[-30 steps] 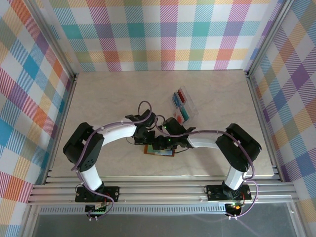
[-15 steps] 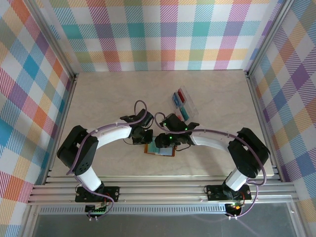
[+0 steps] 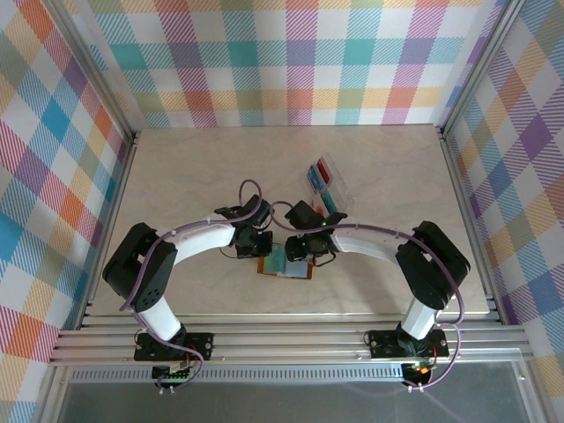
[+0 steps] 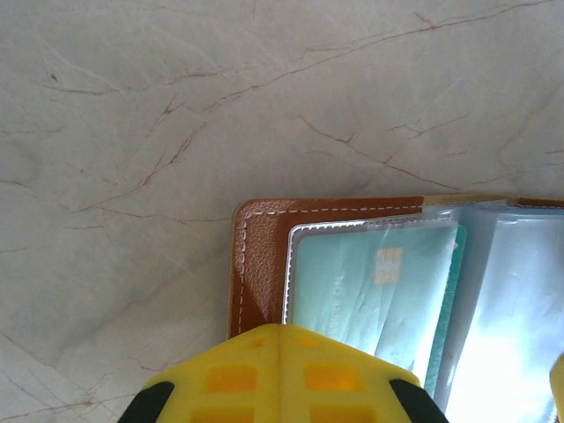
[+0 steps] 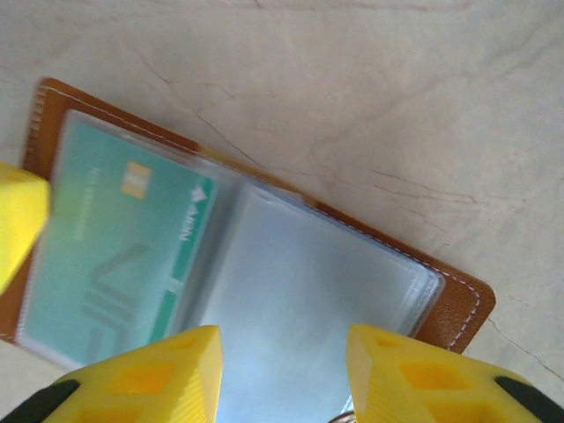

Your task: Put the credit cards into the card holder

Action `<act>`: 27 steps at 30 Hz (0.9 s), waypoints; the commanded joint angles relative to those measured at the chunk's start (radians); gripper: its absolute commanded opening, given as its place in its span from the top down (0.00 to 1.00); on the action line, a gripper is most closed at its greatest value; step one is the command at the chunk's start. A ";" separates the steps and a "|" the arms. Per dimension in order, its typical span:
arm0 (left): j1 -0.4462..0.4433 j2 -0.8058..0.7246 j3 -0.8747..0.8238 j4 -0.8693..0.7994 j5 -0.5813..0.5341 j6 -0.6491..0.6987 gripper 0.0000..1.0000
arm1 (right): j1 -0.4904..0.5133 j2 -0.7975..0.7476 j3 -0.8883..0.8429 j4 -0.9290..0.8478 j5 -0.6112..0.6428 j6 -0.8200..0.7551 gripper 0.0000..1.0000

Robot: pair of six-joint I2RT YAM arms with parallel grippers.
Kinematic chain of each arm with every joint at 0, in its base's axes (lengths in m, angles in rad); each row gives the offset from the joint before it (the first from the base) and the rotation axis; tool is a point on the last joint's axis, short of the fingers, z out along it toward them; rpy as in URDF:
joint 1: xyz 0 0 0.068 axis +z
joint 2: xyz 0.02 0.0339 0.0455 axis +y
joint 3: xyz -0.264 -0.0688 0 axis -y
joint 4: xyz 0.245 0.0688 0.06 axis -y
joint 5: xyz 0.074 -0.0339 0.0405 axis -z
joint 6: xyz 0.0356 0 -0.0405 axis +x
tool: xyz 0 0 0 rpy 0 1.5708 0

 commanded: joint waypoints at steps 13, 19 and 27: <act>0.007 0.061 -0.006 -0.001 0.017 -0.016 1.00 | 0.020 0.097 -0.003 -0.030 0.079 -0.002 0.62; 0.008 0.050 -0.017 0.002 0.032 -0.032 1.00 | 0.044 0.104 -0.008 -0.044 0.147 0.009 0.74; 0.007 -0.022 -0.072 -0.012 0.010 -0.039 1.00 | 0.055 0.072 -0.015 -0.049 0.180 0.011 0.97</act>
